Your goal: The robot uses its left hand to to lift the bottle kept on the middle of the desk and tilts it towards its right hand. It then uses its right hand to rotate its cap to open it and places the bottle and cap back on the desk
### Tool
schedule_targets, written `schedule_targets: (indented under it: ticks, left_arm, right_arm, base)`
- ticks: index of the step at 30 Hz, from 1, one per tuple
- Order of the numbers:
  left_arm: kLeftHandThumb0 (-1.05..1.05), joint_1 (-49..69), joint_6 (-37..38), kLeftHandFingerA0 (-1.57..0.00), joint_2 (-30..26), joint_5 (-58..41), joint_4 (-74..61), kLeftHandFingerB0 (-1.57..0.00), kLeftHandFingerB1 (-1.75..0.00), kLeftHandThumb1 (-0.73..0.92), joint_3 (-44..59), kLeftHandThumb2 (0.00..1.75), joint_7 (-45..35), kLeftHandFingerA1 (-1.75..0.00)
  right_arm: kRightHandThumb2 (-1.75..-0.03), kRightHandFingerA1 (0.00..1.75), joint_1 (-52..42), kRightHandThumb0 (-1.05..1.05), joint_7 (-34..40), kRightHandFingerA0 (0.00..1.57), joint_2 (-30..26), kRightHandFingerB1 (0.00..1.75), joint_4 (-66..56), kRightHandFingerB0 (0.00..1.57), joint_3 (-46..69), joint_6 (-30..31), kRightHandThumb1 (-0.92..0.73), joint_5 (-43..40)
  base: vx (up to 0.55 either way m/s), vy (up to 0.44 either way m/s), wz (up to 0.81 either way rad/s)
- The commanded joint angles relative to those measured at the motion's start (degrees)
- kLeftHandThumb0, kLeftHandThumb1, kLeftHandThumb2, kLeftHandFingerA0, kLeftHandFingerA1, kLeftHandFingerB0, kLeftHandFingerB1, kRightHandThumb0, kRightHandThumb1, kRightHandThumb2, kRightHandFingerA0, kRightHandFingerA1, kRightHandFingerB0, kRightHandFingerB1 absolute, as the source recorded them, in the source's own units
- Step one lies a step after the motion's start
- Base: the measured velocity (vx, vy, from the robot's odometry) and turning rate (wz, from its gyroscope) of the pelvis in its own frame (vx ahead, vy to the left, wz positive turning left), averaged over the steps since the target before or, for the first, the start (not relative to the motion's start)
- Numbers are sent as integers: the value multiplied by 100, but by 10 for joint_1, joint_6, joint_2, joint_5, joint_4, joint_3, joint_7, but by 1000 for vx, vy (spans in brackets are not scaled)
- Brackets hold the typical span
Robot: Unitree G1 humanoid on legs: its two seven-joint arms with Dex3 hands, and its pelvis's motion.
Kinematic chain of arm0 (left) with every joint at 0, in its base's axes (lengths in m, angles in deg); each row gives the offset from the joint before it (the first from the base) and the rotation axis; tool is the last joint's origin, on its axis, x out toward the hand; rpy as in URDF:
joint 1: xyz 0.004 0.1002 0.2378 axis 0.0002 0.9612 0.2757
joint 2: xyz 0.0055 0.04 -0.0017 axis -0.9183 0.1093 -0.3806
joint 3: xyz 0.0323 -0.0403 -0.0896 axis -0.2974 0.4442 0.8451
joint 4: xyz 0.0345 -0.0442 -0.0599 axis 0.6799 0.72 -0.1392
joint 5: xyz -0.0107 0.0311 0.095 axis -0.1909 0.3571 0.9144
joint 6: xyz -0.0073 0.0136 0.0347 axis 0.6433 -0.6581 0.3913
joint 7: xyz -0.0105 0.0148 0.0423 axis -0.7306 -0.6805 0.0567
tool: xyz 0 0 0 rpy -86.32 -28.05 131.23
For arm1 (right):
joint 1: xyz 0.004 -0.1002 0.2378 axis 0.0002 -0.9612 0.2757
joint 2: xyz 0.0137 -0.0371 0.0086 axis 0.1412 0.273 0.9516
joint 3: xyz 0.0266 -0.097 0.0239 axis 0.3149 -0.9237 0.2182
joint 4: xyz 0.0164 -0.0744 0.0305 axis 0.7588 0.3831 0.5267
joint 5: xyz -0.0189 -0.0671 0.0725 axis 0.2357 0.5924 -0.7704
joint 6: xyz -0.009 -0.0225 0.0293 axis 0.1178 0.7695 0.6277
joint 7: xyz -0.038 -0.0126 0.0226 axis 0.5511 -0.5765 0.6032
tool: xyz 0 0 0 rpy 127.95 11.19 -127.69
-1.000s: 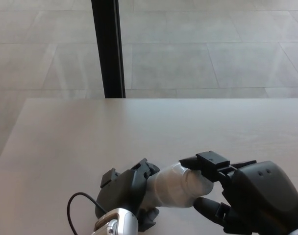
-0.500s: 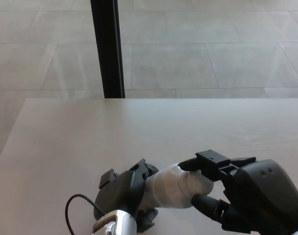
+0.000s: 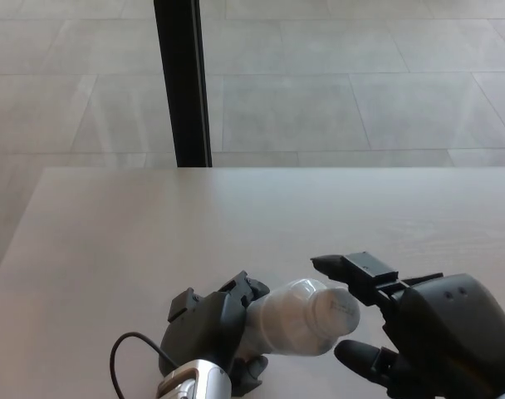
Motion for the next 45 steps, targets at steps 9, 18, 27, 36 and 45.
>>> schedule_targets:
  ticks: [9,18,27,36,45]
  left_arm:
    - [12,45,-43,-60,-3,-9,18,-58,-93,86,0,67,-20,-135]
    - [16,46,-27,-69,-11,-5,19,-44,-66,65,-2,95,-15,-96]
    - [1,34,-40,-61,-17,-1,23,-43,-57,84,-7,65,-28,-94]
    - [6,34,-32,-60,-22,-2,21,-47,-61,80,-9,67,-28,-87]
    - [10,33,-33,-65,-19,-3,25,-57,-71,81,-10,70,-25,-114]
  right_arm:
    - [-60,144,-17,-63,-24,105,-3,38,-13,26,-7,19,-60,13]
    - [-68,172,-12,-43,8,96,-4,58,1,51,6,-11,-81,-26]
    - [-72,175,-5,-46,14,98,-6,86,-1,77,14,-18,-82,-36]
    - [-79,175,-6,-46,51,97,-8,128,15,78,17,-47,-72,-45]
    - [-105,136,27,-48,145,122,-45,106,55,79,7,-137,-57,-13]
  base:
    - [0,0,0]
    - [0,0,0]
    - [0,0,0]
    - [0,0,0]
    - [0,0,0]
